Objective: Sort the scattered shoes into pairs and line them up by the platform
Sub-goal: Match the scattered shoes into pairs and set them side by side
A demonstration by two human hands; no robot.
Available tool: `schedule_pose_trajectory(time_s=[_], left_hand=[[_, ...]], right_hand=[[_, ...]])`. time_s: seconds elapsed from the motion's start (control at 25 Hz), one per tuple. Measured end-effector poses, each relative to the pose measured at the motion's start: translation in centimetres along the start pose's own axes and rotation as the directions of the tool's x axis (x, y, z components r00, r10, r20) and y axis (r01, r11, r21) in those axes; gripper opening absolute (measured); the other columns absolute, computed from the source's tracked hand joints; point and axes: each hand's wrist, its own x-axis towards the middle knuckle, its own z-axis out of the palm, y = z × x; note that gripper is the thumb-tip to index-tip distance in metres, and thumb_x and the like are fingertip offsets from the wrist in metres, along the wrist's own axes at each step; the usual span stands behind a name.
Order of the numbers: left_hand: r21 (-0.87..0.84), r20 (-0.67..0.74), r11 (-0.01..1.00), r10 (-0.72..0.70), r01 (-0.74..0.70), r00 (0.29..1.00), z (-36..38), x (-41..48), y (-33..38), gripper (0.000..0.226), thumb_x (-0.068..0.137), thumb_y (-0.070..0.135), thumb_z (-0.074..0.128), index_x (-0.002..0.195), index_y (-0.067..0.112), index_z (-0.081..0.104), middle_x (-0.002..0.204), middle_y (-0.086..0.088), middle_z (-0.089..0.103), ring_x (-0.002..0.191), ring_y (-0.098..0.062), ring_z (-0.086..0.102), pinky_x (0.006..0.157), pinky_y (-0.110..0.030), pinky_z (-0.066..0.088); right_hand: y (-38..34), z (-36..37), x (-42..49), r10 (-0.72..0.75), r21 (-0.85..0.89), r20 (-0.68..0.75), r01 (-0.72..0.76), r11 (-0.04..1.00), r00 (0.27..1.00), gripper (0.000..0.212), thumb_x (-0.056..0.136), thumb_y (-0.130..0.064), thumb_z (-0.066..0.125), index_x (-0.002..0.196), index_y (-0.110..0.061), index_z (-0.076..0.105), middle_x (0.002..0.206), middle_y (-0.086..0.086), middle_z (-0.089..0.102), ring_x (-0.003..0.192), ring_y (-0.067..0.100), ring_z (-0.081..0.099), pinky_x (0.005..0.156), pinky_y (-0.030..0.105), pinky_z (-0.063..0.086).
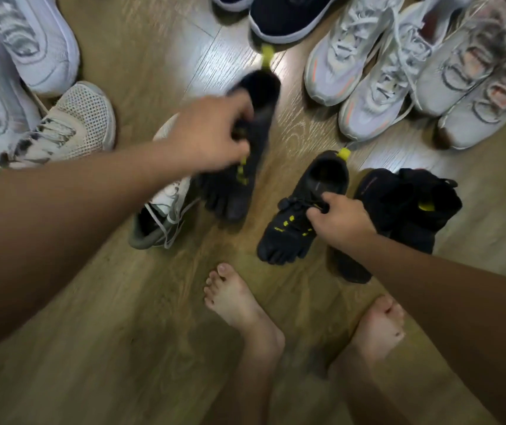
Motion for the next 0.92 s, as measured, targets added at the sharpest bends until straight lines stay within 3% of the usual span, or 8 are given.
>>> schedule_pose_trajectory(time_s=[0.12,0.24,0.44,0.56,0.68,0.76,0.84,0.92], left_hand=[[0.010,0.231,0.996,0.083,-0.088,0.969,6.0,-2.2,3.4,0.035,0.078,0.024,0.067,0.111,0.023,0.057,0.117,-0.003,0.059,0.103,-0.028,0.059,0.085,-0.036,0.048],[-0.271,0.354,0.951,-0.045,0.149,0.934,9.4,-3.9,6.0,0.046,0.079,0.011,0.065,0.123,0.019,0.054,0.134,0.000,0.040,0.101,-0.028,0.056,0.092,-0.036,0.048],[-0.223,0.183,0.890,-0.363,0.398,0.914,5.8,-9.2,0.1,0.034,0.082,0.018,0.061,0.116,0.021,0.056,0.131,-0.003,0.043,0.111,-0.026,0.053,0.090,-0.030,0.040],[-0.315,0.225,0.673,-0.632,0.669,0.742,1.5,-13.7,-6.8,0.013,0.083,0.016,0.063,0.096,0.018,0.060,0.111,-0.011,0.062,0.102,-0.030,0.059,0.080,-0.030,0.043],[-0.401,0.419,0.441,-0.691,0.803,0.589,-0.7,-17.8,-11.9,0.009,0.082,0.014,0.068,0.086,0.016,0.060,0.087,-0.010,0.064,0.081,-0.025,0.059,0.066,-0.029,0.044],[-0.369,0.446,0.449,-0.682,0.814,0.579,-1.4,-20.2,-14.1,0.011,0.084,0.020,0.066,0.092,0.018,0.060,0.091,-0.005,0.061,0.087,-0.022,0.058,0.073,-0.028,0.045],[-0.251,0.397,0.533,-0.705,0.808,0.588,-2.3,-21.8,-15.9,0.025,0.085,0.025,0.065,0.110,0.020,0.062,0.111,-0.004,0.060,0.105,-0.024,0.058,0.086,-0.028,0.045],[-0.249,0.306,0.561,-0.728,0.789,0.614,-3.5,-22.7,-17.4,0.034,0.086,0.026,0.066,0.118,0.017,0.061,0.120,-0.004,0.055,0.112,-0.024,0.055,0.088,-0.025,0.041]], right_hand=[[2.2,-2.9,-0.4,0.013,-0.005,0.068,-0.013,1.000,0.998,0.045,0.086,-0.046,0.052,0.128,-0.029,0.052,0.116,0.011,0.063,0.098,0.030,0.059,0.080,0.034,0.050],[2.7,-4.9,-1.4,0.016,0.025,0.037,-0.017,1.000,0.999,0.061,0.088,-0.031,0.059,0.141,-0.036,0.030,0.100,0.011,0.066,0.086,0.030,0.063,0.075,0.036,0.054],[-3.7,-5.2,-3.3,-0.152,-0.059,0.060,0.156,0.986,0.987,0.062,0.087,-0.024,0.061,0.141,-0.034,0.033,0.088,0.003,0.068,0.088,0.027,0.064,0.081,0.033,0.051],[-10.4,-2.7,-4.6,-0.309,-0.093,0.155,0.326,0.941,0.938,0.063,0.088,-0.022,0.059,0.144,-0.032,0.033,0.086,0.002,0.068,0.092,0.028,0.064,0.085,0.033,0.049],[-16.6,0.9,-5.5,-0.379,-0.186,0.285,0.439,0.879,0.880,0.050,0.091,-0.024,0.057,0.139,-0.023,0.042,0.089,0.007,0.070,0.091,0.028,0.065,0.083,0.034,0.051],[-20.2,3.6,-6.6,-0.231,-0.150,0.398,0.312,0.938,0.888,0.038,0.094,-0.026,0.057,0.130,-0.021,0.047,0.089,0.007,0.068,0.086,0.025,0.065,0.077,0.032,0.051],[-23.0,5.6,-8.0,-0.013,0.153,0.521,-0.078,0.985,0.854,0.036,0.096,-0.022,0.056,0.130,-0.024,0.045,0.097,0.006,0.066,0.078,0.022,0.064,0.065,0.031,0.054],[-24.9,7.3,-8.8,0.048,0.430,0.634,-0.403,0.808,0.772,0.037,0.097,-0.019,0.054,0.132,-0.021,0.044,0.117,0.010,0.062,0.086,0.025,0.066,0.067,0.036,0.057]])
